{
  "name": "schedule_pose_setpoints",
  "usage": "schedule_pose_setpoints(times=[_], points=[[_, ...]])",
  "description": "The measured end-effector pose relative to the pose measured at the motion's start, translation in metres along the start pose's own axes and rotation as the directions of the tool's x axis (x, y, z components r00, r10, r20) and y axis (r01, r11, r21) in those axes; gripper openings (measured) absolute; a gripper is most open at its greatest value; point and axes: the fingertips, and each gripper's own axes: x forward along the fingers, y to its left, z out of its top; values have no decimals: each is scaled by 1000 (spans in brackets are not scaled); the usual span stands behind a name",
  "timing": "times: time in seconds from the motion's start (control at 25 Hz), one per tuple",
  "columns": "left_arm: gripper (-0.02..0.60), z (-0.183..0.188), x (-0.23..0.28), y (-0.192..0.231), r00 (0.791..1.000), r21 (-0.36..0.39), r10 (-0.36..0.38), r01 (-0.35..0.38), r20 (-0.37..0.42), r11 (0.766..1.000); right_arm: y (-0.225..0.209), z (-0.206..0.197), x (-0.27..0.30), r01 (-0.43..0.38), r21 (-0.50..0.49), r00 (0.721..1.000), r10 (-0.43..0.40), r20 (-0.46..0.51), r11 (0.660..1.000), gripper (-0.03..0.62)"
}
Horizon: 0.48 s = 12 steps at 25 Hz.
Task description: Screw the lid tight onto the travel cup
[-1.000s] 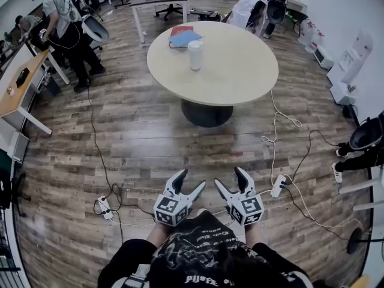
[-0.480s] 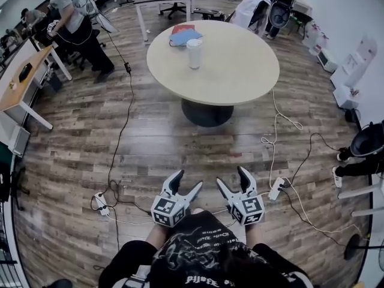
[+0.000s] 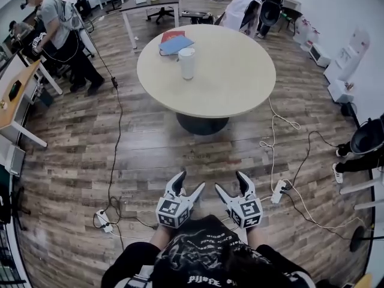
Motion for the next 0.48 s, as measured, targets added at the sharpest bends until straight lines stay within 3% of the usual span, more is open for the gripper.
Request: schedule_pose_setpoints(times=[0.48], points=[[337, 63, 69, 129, 998, 50, -38, 40, -44, 998, -27, 56, 133, 72, -3, 997, -72, -6, 997, 357]])
